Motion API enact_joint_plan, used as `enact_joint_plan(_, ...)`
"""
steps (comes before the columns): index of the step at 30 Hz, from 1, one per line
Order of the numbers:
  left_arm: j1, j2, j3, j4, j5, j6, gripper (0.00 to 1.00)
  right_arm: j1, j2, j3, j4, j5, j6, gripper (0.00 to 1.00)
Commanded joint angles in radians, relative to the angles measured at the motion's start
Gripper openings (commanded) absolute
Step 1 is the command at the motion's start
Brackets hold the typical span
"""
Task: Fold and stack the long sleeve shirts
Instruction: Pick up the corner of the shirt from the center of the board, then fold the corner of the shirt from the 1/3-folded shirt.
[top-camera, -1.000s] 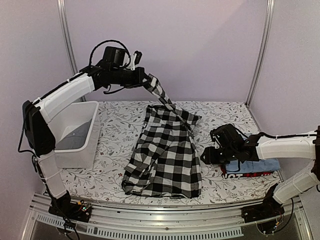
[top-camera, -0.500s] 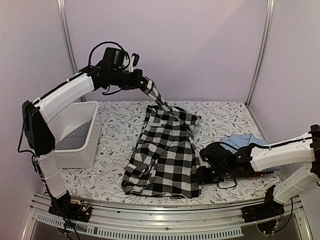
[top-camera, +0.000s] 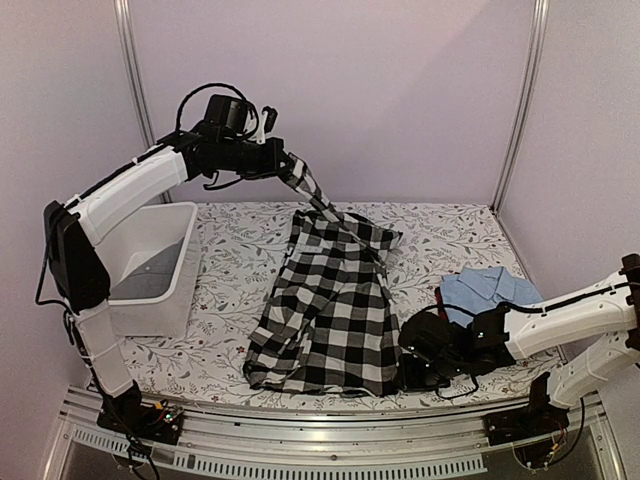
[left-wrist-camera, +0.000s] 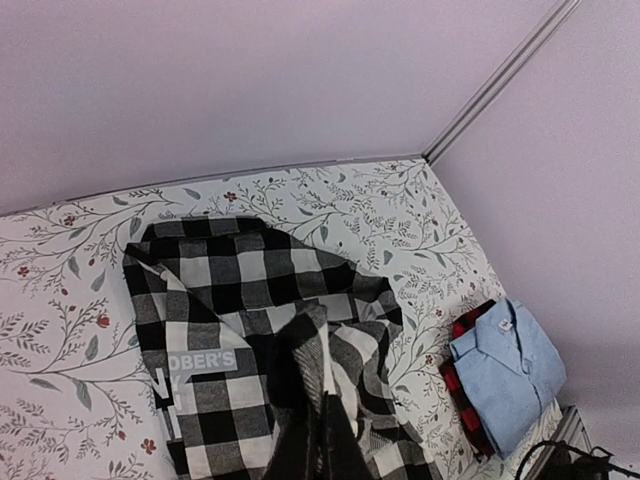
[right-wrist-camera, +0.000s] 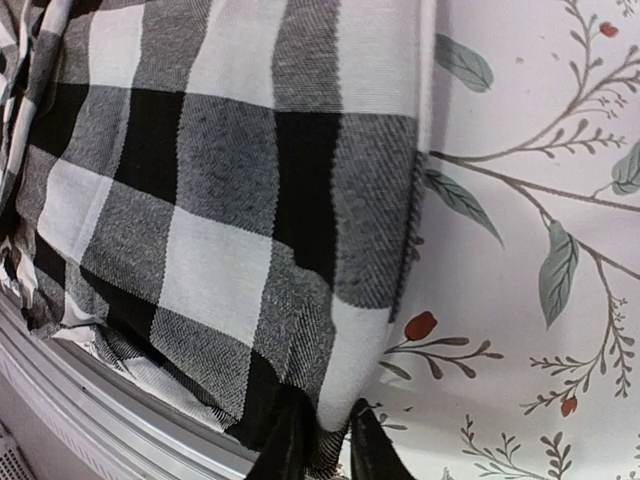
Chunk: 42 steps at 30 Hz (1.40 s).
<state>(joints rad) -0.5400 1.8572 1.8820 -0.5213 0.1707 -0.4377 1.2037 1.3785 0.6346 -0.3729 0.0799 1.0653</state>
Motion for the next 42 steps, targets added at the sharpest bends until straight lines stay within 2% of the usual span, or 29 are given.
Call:
enact_joint_plan(1, 0.015, 0.02, 0.008, 0.008, 0.003, -0.001, 0.0, 0.019, 0.035, 0.067, -0.058, 0.057, 0.039, 0.09)
enact_joint_plan(4, 0.022, 0.028, 0.027, 0.005, 0.002, -0.003, 0.0, 0.031, 0.066, 0.137, -0.125, 0.077, 0.029, 0.0)
enact_joint_plan(12, 0.074, 0.078, 0.119, -0.036, -0.007, 0.003, 0.0, 0.064, 0.181, 0.362, -0.144, 0.038, -0.102, 0.0)
enact_joint_plan(22, 0.185, 0.13, 0.159, -0.053, 0.043, 0.019, 0.0, 0.054, 0.46, 0.697, -0.136, -0.118, -0.312, 0.0)
enact_joint_plan(26, 0.21, 0.129, 0.149, -0.055, 0.053, 0.025, 0.0, 0.031, 0.542, 0.741, -0.11, -0.193, -0.341, 0.0)
enact_joint_plan(35, 0.229, 0.088, 0.074, -0.028, 0.045, 0.024, 0.0, 0.027, 0.594, 0.707, -0.046, -0.297, -0.338, 0.0)
enact_joint_plan(36, 0.229, 0.09, 0.072, -0.027, 0.048, 0.024, 0.0, 0.027, 0.594, 0.705, -0.042, -0.296, -0.336, 0.01)
enact_joint_plan(42, 0.229, 0.096, 0.072, -0.025, 0.064, 0.021, 0.0, 0.005, 0.539, 0.701, -0.039, -0.249, -0.348, 0.3)
